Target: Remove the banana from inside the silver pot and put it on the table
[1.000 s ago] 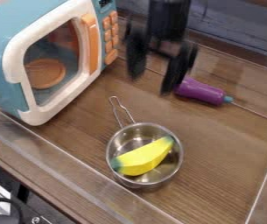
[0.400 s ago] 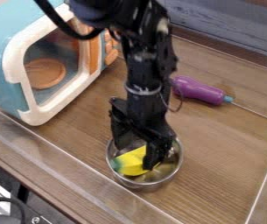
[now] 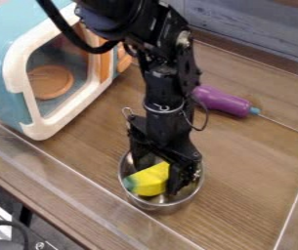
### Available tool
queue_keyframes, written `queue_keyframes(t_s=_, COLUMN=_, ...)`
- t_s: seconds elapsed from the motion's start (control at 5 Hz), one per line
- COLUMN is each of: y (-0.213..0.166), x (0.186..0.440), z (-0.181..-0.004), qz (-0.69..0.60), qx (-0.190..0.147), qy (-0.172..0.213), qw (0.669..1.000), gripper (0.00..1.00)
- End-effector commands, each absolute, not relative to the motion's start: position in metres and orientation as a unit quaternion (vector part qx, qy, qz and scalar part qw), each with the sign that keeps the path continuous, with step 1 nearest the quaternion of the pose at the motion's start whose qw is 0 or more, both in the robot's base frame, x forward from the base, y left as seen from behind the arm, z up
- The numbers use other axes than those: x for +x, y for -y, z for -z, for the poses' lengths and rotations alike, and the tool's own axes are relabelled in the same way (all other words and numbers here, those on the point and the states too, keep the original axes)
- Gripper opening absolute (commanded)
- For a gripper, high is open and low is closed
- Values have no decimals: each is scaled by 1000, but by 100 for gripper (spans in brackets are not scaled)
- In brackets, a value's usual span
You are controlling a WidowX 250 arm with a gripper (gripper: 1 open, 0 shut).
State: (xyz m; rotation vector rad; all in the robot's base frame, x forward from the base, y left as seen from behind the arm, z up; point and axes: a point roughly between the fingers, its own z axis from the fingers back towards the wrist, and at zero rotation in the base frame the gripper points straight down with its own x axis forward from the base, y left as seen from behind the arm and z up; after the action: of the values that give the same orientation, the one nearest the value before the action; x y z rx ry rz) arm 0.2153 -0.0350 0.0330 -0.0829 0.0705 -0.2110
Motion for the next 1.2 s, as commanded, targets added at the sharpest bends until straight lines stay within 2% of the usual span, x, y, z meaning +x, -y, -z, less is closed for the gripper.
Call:
queue_keyframes(t_s=0.0, y=36, x=222, z=-48, qz=106, qx=-50, qy=-12, qw=993, gripper=100)
queue_keyframes(t_s=0.4, y=36, x=224, z=-57, qz=101, qx=-61, qy=-7, qw=993, gripper=100)
queue_keyframes(t_s=1.0, y=33, x=223, z=-54, qz=102, qx=-69, qy=-5, qw=992, gripper=100)
